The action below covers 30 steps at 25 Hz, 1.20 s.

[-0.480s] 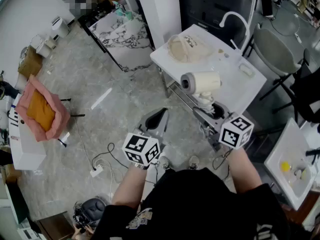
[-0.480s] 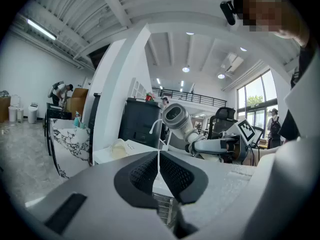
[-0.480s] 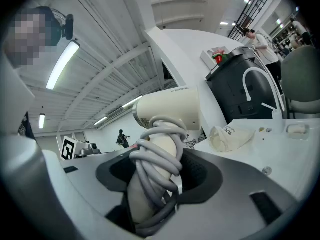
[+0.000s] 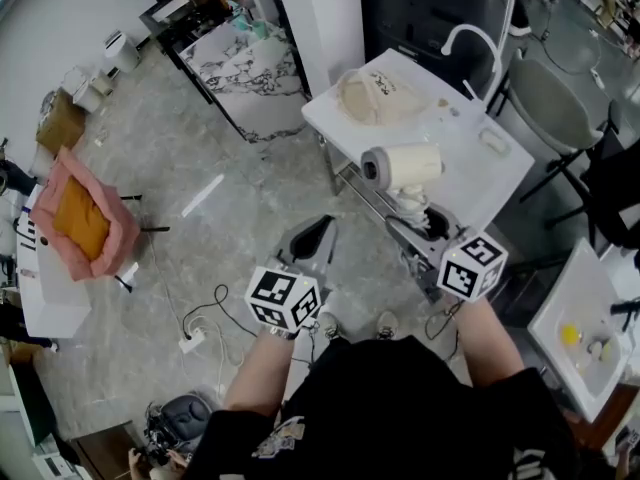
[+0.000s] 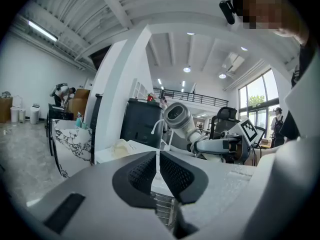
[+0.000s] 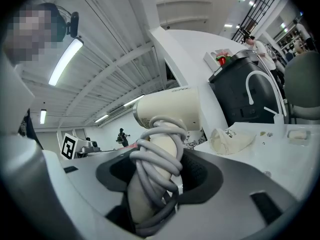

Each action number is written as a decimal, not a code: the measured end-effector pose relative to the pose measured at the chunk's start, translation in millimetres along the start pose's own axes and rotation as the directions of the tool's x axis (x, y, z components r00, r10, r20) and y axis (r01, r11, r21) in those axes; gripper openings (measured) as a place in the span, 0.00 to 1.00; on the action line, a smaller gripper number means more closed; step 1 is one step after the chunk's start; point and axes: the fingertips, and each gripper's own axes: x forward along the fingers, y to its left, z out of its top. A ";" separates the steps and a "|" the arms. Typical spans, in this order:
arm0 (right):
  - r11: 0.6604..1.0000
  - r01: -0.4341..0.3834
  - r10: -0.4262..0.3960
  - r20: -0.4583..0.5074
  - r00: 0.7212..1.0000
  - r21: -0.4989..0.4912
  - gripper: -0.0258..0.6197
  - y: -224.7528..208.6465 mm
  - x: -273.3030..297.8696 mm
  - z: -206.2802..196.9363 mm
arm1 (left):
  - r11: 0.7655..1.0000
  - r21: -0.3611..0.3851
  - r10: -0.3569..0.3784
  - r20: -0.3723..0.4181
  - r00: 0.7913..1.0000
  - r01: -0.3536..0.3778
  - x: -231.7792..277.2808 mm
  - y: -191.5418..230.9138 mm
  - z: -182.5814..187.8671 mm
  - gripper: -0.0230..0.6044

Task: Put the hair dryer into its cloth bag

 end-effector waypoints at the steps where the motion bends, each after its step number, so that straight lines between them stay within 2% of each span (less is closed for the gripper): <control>1: 1.000 0.002 -0.002 -0.002 1.000 -0.001 0.41 0.4 0.5 -0.4 | 1.000 0.001 0.003 0.000 1.000 -0.003 -0.9 1.5 0.2 0.05; 3: 1.000 0.006 -0.006 -0.003 1.000 0.009 0.41 1.0 1.6 -0.9 | 1.000 0.001 0.003 -0.003 1.000 -0.003 -2.4 4.0 0.4 0.06; 6: 1.000 0.017 -0.017 -0.003 1.000 0.024 0.41 -1.1 3.6 -2.4 | 1.000 0.002 -0.004 -0.009 1.000 0.005 -2.8 7.4 -0.2 0.17; 14: 0.999 0.045 -0.045 -0.009 0.999 0.031 0.41 3.0 17.9 -4.8 | 1.000 -0.001 -0.014 -0.022 1.000 0.014 -10.1 26.6 -2.0 0.23; 30: 0.993 0.104 -0.104 -0.005 0.995 0.059 0.41 29.3 70.9 -14.5 | 0.998 -0.017 -0.055 -0.006 0.998 0.055 -40.3 86.7 1.8 0.25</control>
